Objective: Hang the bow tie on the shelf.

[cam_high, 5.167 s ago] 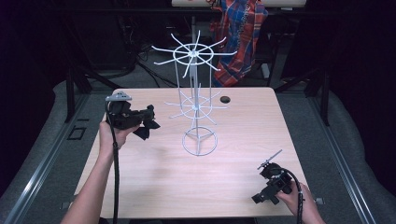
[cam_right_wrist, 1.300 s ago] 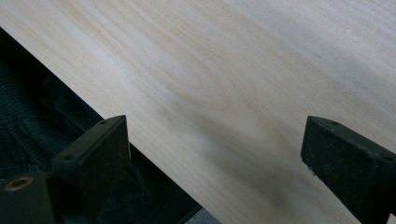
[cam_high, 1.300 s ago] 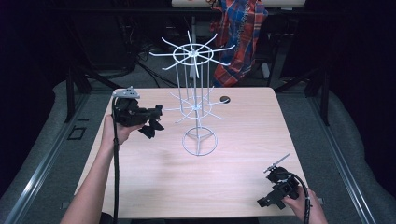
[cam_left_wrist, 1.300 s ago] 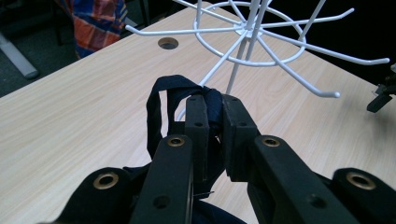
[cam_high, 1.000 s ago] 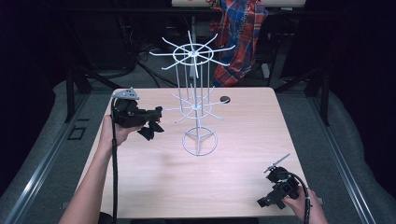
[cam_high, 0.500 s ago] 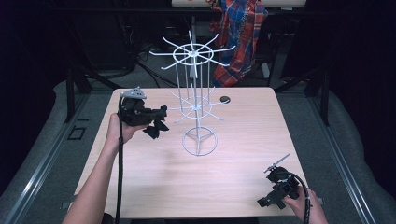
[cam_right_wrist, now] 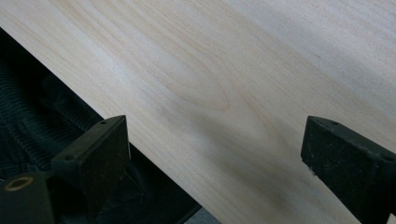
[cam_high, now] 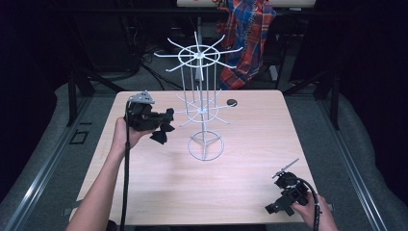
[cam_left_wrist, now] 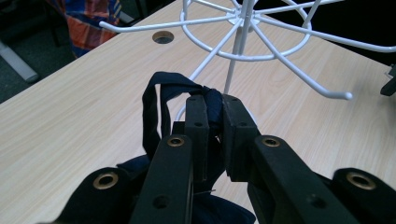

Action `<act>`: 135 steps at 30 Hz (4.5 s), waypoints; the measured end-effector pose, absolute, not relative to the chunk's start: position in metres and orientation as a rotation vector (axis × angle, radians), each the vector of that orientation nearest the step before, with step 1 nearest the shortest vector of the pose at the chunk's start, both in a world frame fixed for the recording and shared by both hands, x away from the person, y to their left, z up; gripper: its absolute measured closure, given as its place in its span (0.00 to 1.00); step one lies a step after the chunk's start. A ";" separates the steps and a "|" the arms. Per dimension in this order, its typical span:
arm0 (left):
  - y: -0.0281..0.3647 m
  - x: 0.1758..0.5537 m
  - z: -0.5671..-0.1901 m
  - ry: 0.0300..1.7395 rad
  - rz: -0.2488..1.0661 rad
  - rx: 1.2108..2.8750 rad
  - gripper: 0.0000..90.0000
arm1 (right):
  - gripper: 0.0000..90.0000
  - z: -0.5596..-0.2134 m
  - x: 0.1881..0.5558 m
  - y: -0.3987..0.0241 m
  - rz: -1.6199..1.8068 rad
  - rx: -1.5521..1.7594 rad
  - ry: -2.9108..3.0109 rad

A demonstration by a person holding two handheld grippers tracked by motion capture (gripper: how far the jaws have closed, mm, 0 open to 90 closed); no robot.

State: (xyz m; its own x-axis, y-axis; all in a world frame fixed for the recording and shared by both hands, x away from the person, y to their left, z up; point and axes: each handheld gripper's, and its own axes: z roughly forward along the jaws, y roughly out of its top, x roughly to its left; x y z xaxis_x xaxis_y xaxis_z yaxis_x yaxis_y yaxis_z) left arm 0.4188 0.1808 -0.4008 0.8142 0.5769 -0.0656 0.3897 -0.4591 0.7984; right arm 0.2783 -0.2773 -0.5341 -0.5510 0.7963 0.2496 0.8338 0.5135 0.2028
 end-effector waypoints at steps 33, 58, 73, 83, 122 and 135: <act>0.198 0.415 -0.395 0.704 0.248 2.101 0.91 | 0.08 -0.533 0.280 -0.278 -0.449 -1.406 -2.627; 0.196 0.433 -0.395 0.655 0.217 2.092 0.91 | 0.08 -0.534 0.280 -0.278 -0.436 -1.399 -2.628; 0.181 0.436 -0.402 0.614 0.173 2.134 0.91 | 0.08 -0.533 0.280 -0.280 -0.407 -1.406 -2.638; 0.168 0.436 -0.408 0.588 0.176 2.168 0.91 | 0.08 -0.533 0.280 -0.280 -0.419 -1.404 -2.628; 0.143 0.428 -0.426 0.570 0.297 2.196 0.85 | 0.08 -0.534 0.279 -0.279 -0.413 -1.403 -2.622; 0.161 0.425 -0.423 0.662 0.308 2.160 0.56 | 0.08 -0.533 0.279 -0.279 -0.409 -1.401 -2.625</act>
